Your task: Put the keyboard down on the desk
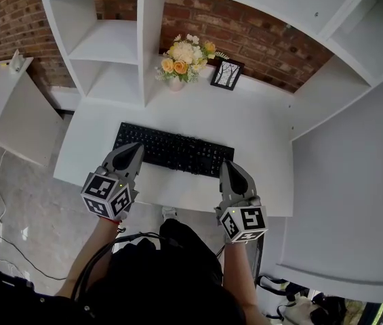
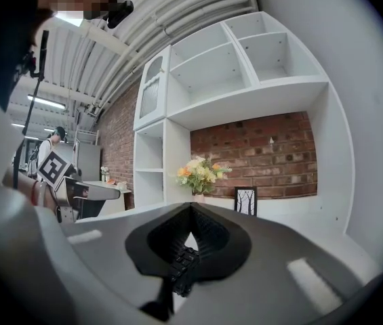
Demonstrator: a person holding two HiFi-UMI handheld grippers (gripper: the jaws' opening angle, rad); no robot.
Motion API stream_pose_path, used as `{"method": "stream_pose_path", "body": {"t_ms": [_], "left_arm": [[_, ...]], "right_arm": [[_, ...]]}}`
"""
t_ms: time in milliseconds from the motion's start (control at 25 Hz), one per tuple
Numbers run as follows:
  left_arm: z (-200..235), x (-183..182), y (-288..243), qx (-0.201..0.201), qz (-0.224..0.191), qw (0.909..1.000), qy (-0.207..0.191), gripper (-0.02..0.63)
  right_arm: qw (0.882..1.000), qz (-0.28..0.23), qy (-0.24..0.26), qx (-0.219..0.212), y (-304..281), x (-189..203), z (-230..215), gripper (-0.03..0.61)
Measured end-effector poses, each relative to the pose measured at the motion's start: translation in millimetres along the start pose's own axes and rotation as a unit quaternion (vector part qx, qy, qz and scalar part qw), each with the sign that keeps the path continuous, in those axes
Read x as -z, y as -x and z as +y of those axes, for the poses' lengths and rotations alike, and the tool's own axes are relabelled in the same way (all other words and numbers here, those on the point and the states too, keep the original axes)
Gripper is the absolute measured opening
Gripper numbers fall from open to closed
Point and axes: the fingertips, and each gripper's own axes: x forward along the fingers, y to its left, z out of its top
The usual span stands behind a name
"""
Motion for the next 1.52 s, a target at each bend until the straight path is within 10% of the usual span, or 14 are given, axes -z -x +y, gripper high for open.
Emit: {"method": "stream_pose_path", "body": {"t_ms": [1520], "left_arm": [[-2.6, -29.9, 65.8, 0.0, -0.057, 0.9984, -0.004, -0.008]], "right_arm": [[0.999, -0.03, 0.021, 0.009, 37.3, -22.2, 50.7, 0.0]]}}
